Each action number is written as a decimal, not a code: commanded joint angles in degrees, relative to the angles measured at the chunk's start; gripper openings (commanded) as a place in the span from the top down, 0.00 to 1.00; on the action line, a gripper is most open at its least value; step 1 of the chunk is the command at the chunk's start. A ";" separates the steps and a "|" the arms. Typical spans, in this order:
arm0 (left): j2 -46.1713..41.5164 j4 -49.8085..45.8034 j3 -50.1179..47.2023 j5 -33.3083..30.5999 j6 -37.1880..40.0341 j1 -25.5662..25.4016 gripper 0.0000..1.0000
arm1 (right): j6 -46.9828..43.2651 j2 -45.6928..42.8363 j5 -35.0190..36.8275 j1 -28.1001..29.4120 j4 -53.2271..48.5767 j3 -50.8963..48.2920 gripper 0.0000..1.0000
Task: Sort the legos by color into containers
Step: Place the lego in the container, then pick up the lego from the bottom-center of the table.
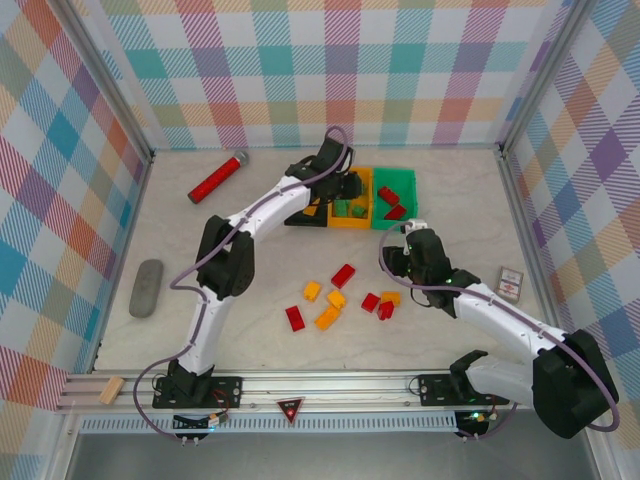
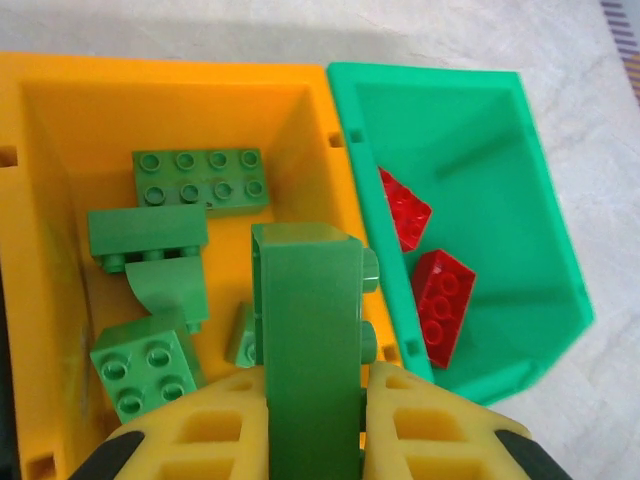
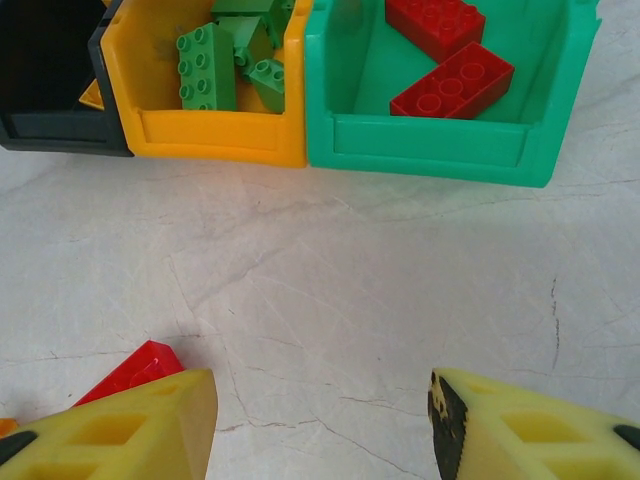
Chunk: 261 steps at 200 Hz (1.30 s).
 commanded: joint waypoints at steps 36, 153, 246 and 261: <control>-0.71 -1.61 2.52 3.48 -1.14 0.16 0.37 | 0.71 -0.32 0.31 0.16 2.48 -0.55 0.40; -41.26 25.60 -55.48 1.83 -4.25 0.16 0.34 | 1.10 1.51 -2.64 0.16 3.90 -0.80 0.40; -60.39 26.46 -78.85 -3.86 -3.86 4.14 0.35 | 6.68 -3.34 -16.61 0.57 -15.77 1.33 0.34; -61.62 25.94 -80.41 -4.81 -3.58 5.23 0.35 | 8.14 -6.25 -17.52 0.94 -20.53 0.34 0.31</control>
